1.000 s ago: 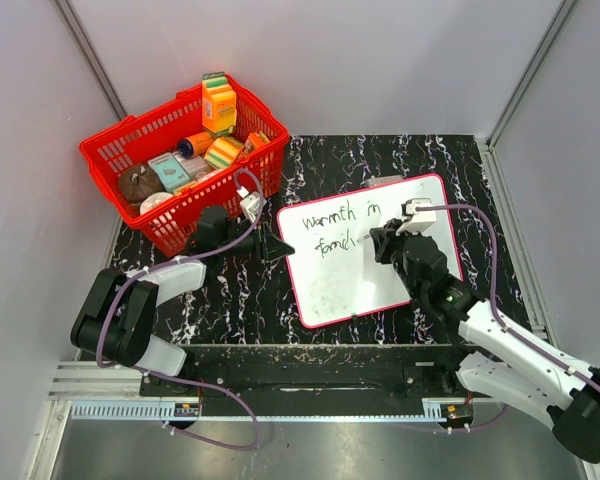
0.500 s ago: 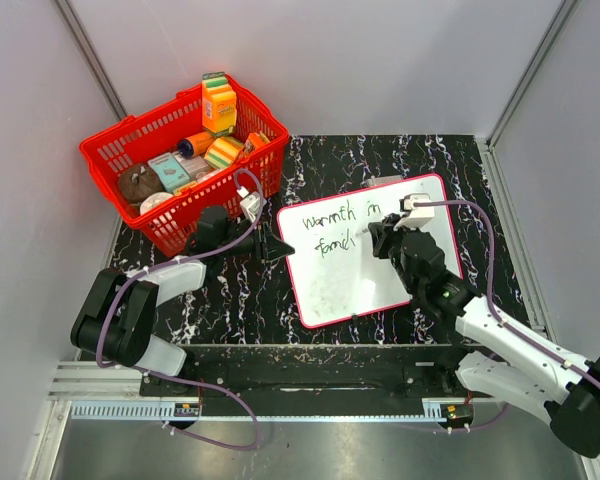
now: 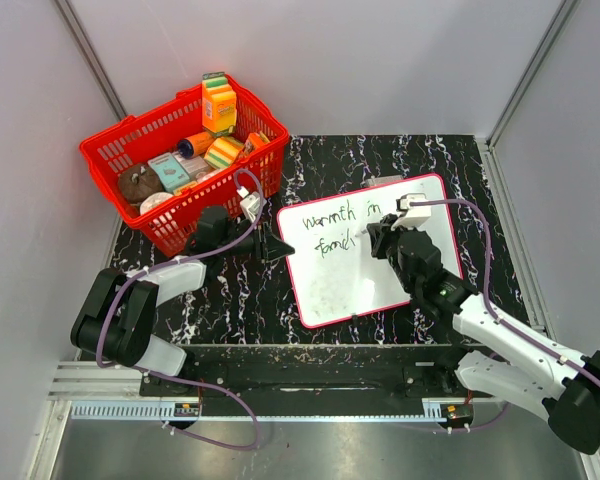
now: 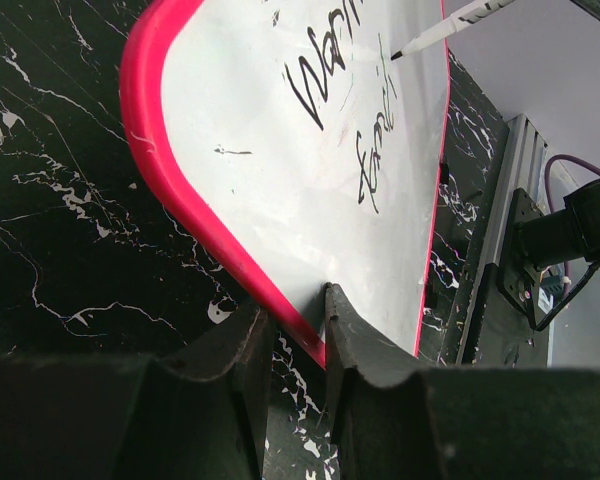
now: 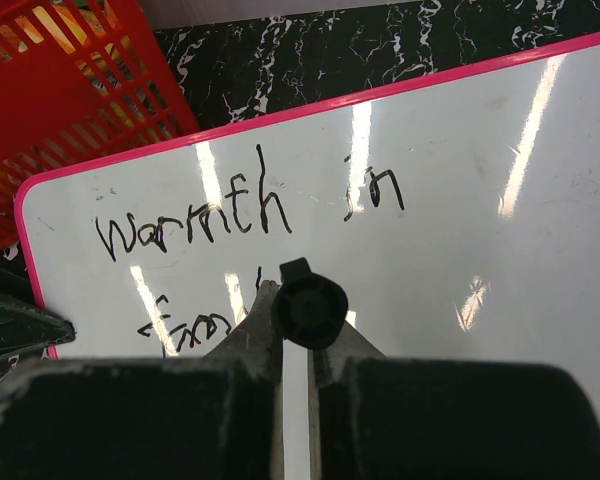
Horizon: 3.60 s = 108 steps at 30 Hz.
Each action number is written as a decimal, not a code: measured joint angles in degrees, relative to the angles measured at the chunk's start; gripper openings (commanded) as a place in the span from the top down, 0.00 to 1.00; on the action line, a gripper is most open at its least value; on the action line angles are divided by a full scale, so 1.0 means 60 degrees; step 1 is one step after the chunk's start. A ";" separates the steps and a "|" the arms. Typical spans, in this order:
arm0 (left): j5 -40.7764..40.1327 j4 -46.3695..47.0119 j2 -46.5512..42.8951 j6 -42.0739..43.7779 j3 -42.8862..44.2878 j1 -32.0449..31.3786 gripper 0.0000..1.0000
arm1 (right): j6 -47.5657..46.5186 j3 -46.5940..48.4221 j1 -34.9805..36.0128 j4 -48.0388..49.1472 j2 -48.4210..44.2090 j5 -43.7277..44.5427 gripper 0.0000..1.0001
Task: Write a sentence on the whiteboard
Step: Write with the whiteboard marker on the whiteboard.
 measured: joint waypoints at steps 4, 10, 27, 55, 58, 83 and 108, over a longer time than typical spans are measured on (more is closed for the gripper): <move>0.0000 -0.0004 0.0000 0.0000 0.0000 0.0000 1.00 | 0.0022 -0.0055 0.0000 -0.0022 -0.0029 -0.0029 1.00; 0.0000 -0.0022 0.0000 0.0000 0.0004 0.0000 1.00 | 0.0160 -0.0211 0.0000 -0.0029 -0.0160 -0.0069 1.00; -0.0004 -0.0062 0.0000 0.0004 0.0022 -0.0004 1.00 | 0.0652 -0.0630 0.0000 -0.0120 -0.0561 -0.0619 1.00; -0.0007 -0.0098 0.0000 0.0011 0.0044 -0.0018 1.00 | 0.0601 -0.0168 -0.0007 -0.0718 -0.1370 -0.1552 1.00; -0.0011 -0.0098 0.0000 0.0011 0.0044 -0.0018 1.00 | 0.0554 0.0142 -0.0153 -0.0576 -0.0943 -0.1843 1.00; -0.0062 -0.0248 -0.0069 0.0098 0.0076 -0.0044 0.81 | 0.2561 -0.0142 -0.5880 0.0430 -0.1676 -0.8601 1.00; -0.0984 0.1526 -0.2397 -0.1410 -0.2477 -0.0612 0.02 | 0.1745 -0.0313 -0.5880 -0.1628 -0.3129 -0.7923 1.00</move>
